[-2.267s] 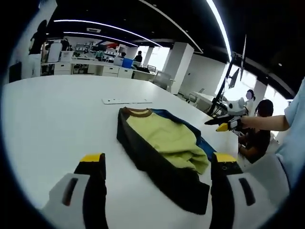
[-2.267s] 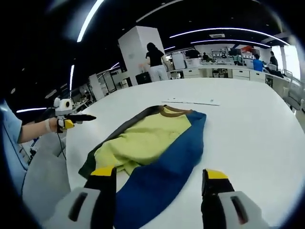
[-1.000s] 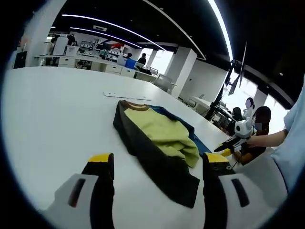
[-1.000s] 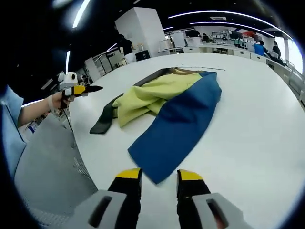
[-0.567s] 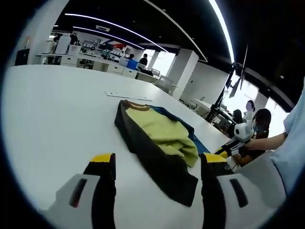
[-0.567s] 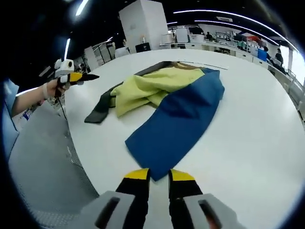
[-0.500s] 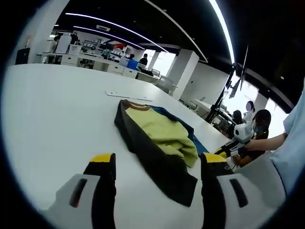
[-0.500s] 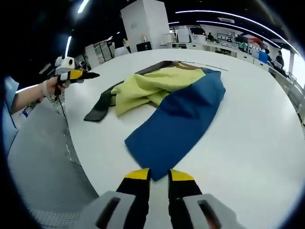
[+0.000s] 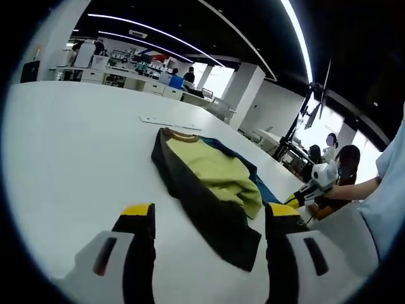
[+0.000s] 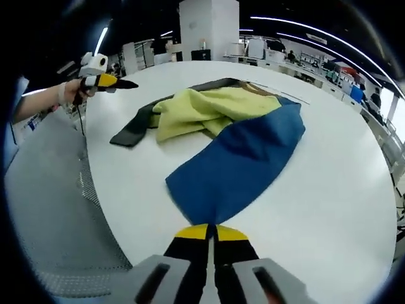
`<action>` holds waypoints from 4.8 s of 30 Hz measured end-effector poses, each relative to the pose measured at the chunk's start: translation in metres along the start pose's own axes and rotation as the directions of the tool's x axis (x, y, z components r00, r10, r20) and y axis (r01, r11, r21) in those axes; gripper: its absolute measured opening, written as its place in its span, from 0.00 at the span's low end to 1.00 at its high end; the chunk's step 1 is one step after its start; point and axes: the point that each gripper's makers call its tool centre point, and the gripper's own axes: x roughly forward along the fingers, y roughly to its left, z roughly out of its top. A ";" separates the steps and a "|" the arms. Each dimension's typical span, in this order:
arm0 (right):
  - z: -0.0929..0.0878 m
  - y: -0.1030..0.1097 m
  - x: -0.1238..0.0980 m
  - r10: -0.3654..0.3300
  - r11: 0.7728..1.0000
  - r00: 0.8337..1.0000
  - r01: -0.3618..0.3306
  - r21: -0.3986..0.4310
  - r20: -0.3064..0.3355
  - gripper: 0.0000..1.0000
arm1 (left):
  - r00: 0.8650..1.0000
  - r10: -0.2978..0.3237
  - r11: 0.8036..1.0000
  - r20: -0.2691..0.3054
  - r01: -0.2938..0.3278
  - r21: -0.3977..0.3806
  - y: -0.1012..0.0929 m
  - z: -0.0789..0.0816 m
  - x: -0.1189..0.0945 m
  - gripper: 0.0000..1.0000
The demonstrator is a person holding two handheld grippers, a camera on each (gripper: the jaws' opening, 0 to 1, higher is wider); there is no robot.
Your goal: Fold the garment on the visible template until the final outline fits inside the template.
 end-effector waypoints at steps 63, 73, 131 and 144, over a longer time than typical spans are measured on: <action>0.018 -0.408 -0.059 -0.421 0.893 0.874 0.447 0.060 -0.244 0.00 | 1.000 0.013 0.997 0.017 -0.012 -0.074 0.001 0.025 0.047 0.70; 0.005 -0.422 -0.046 -0.422 0.882 0.852 0.465 0.075 -0.309 0.00 | 0.999 0.030 0.996 -0.012 -0.031 -0.088 0.008 0.016 0.049 0.69; 0.046 -0.286 -0.072 -0.168 0.957 0.978 0.132 0.257 0.121 0.89 | 1.000 0.002 0.995 0.025 0.000 -0.104 -0.005 0.008 0.027 0.71; 0.070 -0.253 -0.090 -0.157 0.963 0.965 0.102 0.251 0.211 1.00 | 0.998 -0.015 0.997 0.055 0.019 -0.079 -0.016 0.016 0.017 0.72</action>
